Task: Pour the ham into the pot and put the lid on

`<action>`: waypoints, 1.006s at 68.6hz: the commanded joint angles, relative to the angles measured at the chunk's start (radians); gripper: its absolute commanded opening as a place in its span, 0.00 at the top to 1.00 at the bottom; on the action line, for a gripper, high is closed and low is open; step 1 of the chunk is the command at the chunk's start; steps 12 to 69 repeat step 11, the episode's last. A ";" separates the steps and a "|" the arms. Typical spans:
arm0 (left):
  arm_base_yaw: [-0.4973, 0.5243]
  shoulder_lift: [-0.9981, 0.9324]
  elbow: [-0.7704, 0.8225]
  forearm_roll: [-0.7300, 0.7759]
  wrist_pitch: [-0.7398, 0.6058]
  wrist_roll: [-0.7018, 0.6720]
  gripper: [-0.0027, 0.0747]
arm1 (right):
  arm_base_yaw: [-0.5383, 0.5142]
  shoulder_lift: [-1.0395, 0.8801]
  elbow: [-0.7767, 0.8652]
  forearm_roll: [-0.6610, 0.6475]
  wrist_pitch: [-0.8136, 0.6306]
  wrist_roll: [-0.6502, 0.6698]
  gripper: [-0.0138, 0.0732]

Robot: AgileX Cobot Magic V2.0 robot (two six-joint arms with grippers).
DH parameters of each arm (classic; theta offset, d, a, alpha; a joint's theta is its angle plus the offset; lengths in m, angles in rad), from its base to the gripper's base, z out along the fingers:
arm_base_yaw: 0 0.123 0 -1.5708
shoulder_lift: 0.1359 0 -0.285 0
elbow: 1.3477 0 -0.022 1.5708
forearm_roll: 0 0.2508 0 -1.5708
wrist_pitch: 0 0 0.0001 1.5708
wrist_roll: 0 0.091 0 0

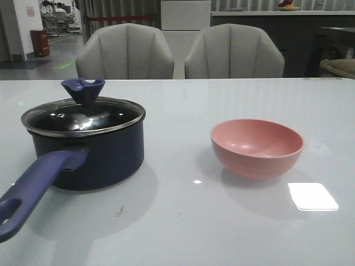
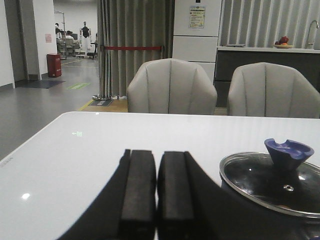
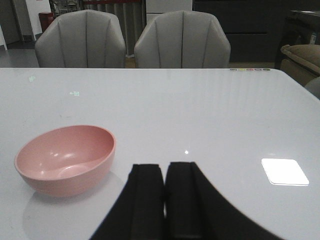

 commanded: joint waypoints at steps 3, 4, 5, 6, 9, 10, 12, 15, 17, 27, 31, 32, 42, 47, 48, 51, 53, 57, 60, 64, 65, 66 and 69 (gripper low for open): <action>0.001 -0.019 0.022 0.000 -0.082 -0.008 0.81 | -0.005 -0.019 -0.005 -0.017 -0.071 -0.007 0.65; 0.001 -0.019 0.022 0.000 -0.082 -0.008 0.81 | -0.005 -0.019 -0.005 -0.017 -0.071 -0.007 0.65; 0.001 -0.019 0.022 0.000 -0.082 -0.008 0.81 | -0.005 -0.019 -0.005 -0.017 -0.071 -0.007 0.65; 0.001 -0.019 0.022 0.000 -0.082 -0.008 0.81 | -0.005 -0.019 -0.005 -0.017 -0.071 -0.007 0.65; 0.001 -0.019 0.022 0.000 -0.082 -0.008 0.81 | -0.005 -0.019 -0.005 -0.017 -0.071 -0.007 0.65; 0.001 -0.019 0.022 0.000 -0.082 -0.008 0.81 | -0.005 -0.019 -0.005 -0.017 -0.071 -0.007 0.65; 0.001 -0.019 0.022 0.000 -0.082 -0.008 0.81 | -0.005 -0.019 -0.005 -0.017 -0.071 -0.007 0.65; 0.001 -0.019 0.022 0.000 -0.082 -0.008 0.81 | -0.005 -0.019 -0.005 -0.017 -0.071 -0.007 0.65; 0.001 -0.019 0.022 0.000 -0.082 -0.008 0.81 | -0.005 -0.019 -0.005 -0.017 -0.071 -0.007 0.65; 0.001 -0.019 0.022 0.000 -0.082 -0.008 0.81 | -0.005 -0.019 -0.005 -0.017 -0.071 -0.007 0.65; 0.001 -0.019 0.022 0.000 -0.082 -0.008 0.81 | -0.005 -0.019 -0.005 -0.017 -0.071 -0.007 0.65; 0.001 -0.019 0.022 0.000 -0.082 -0.008 0.81 | -0.005 -0.019 -0.005 -0.017 -0.071 -0.007 0.65; 0.001 -0.019 0.022 0.000 -0.082 -0.008 0.81 | -0.005 -0.019 -0.005 -0.017 -0.071 -0.007 0.65; 0.001 -0.019 0.022 0.000 -0.082 -0.008 0.81 | -0.005 -0.019 -0.005 -0.017 -0.071 -0.007 0.65; 0.001 -0.019 0.022 0.000 -0.082 -0.008 0.81 | -0.005 -0.019 -0.005 -0.017 -0.071 -0.007 0.65; 0.001 -0.019 0.022 0.000 -0.082 -0.008 0.81 | -0.005 -0.019 -0.005 -0.017 -0.071 -0.007 0.65; 0.001 -0.019 0.022 0.000 -0.082 -0.008 0.81 | -0.005 -0.019 -0.005 -0.017 -0.071 -0.007 0.65; 0.001 -0.019 0.022 0.000 -0.082 -0.008 0.81 | -0.005 -0.019 -0.005 -0.017 -0.071 -0.007 0.65; 0.001 -0.019 0.022 0.000 -0.082 -0.008 0.81 | -0.005 -0.019 -0.005 -0.017 -0.071 -0.007 0.65; 0.001 -0.019 0.022 0.000 -0.082 -0.008 0.81 | -0.005 -0.019 -0.005 -0.017 -0.071 -0.007 0.65; 0.001 -0.019 0.022 0.000 -0.082 -0.008 0.81 | -0.005 -0.019 -0.005 -0.017 -0.071 -0.007 0.65; 0.001 -0.019 0.022 0.000 -0.082 -0.008 0.81 | -0.005 -0.019 -0.005 -0.017 -0.071 -0.007 0.65; 0.001 -0.019 0.022 0.000 -0.082 -0.008 0.81 | -0.005 -0.019 -0.005 -0.017 -0.071 -0.007 0.65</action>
